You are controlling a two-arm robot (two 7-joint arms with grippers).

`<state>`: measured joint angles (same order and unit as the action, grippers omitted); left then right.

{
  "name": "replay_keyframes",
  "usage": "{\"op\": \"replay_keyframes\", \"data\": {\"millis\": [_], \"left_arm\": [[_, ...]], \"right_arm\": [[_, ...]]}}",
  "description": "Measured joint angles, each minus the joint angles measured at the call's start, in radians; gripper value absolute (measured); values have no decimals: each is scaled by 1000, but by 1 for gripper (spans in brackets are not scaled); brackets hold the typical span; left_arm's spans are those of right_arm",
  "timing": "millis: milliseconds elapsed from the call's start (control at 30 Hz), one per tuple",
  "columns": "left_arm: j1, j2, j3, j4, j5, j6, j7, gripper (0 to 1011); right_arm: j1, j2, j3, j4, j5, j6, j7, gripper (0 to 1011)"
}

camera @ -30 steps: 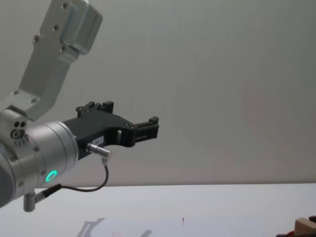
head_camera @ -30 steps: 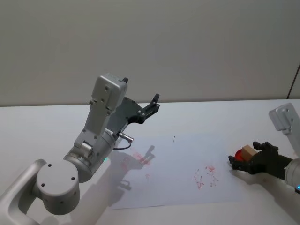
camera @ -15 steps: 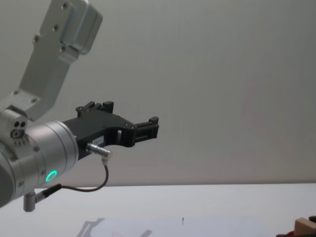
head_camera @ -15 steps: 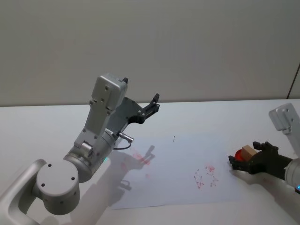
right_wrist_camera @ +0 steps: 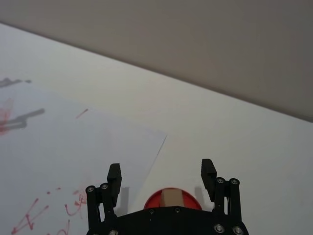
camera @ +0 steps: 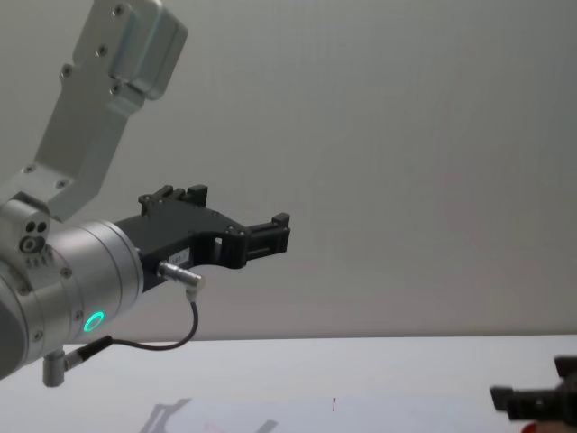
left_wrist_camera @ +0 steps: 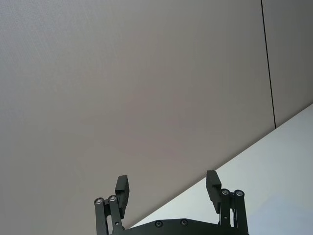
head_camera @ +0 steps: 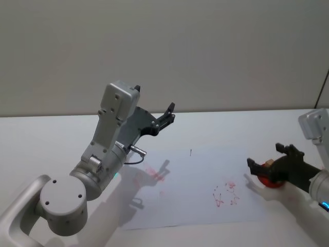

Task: Use the one hand to pick up the stamp and affix it onto the A4 paper.

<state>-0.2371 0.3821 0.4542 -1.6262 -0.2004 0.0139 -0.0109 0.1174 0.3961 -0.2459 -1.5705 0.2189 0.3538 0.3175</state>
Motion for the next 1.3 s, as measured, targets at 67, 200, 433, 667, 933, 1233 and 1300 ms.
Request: {"op": "replay_keyframes", "data": {"millis": [67, 200, 433, 667, 933, 1233, 1300], "left_arm": [[0, 0, 0, 0, 0, 0, 0, 1001], [0, 0, 0, 0, 0, 0, 0, 1001], [0, 0, 0, 0, 0, 0, 0, 1001], [0, 0, 0, 0, 0, 0, 0, 1001], [0, 0, 0, 0, 0, 0, 0, 1001], [0, 0, 0, 0, 0, 0, 0, 1001], [0, 0, 0, 0, 0, 0, 0, 1001]], "right_arm": [[-12, -6, 2, -19, 7, -30, -24, 1001], [-29, -13, 4, -42, 15, -69, -54, 1001], [-71, -32, 11, -105, 37, -172, -135, 1001], [-110, -49, 17, -164, 58, -267, -209, 1001], [-130, -58, 21, -193, 68, -316, -247, 1001], [-132, -59, 21, -196, 69, -320, -251, 1001], [-132, -59, 21, -196, 69, -320, -251, 1001]]}}
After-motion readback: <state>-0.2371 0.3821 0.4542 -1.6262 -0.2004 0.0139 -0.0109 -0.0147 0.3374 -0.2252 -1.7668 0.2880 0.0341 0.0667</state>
